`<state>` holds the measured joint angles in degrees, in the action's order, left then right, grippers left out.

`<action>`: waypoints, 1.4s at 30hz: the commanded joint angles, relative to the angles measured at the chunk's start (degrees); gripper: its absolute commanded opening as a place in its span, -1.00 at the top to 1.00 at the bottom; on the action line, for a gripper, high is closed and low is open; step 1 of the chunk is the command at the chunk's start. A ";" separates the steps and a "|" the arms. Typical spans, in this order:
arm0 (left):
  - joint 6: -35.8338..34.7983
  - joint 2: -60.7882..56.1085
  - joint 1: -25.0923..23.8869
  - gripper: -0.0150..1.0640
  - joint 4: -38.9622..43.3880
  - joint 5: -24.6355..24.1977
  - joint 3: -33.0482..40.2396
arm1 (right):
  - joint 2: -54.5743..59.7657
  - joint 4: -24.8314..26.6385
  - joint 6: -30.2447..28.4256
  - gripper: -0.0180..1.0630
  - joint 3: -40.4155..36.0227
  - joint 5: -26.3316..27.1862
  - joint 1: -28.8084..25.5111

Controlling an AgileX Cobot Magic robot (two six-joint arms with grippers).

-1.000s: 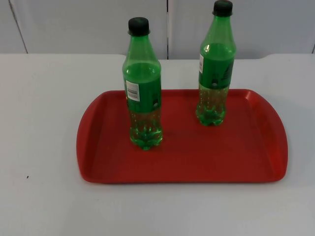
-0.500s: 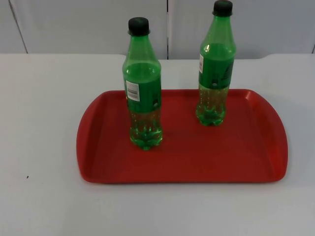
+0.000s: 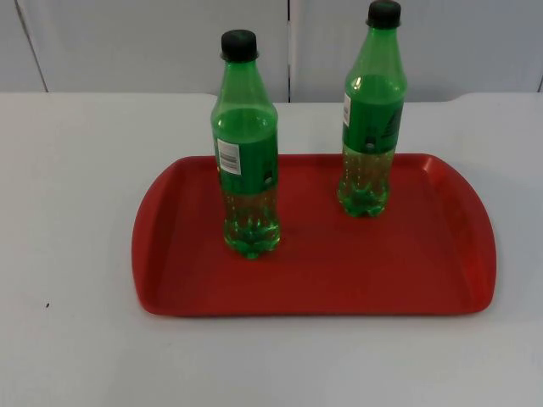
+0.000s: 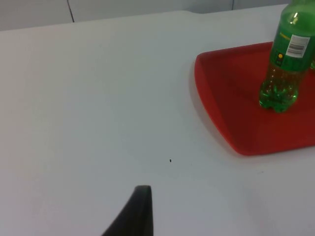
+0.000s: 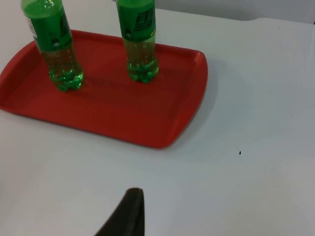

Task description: Place the bottle upright on the tray.

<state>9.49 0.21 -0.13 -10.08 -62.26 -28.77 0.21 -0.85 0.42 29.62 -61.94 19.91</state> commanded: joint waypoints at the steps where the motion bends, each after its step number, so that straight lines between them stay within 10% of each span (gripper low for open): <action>1: -0.37 -0.21 0.03 -0.97 -0.07 0.50 0.24 | -0.21 -0.13 0.26 -0.98 -0.04 0.17 -0.04; 42: -0.37 -0.21 -5.11 -0.97 0.10 0.50 0.24 | -0.21 -0.13 0.26 -0.98 -0.04 0.17 -1.98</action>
<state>9.45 0.21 -5.08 -10.08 -62.26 -28.77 0.21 -0.85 0.42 29.62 -61.94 19.14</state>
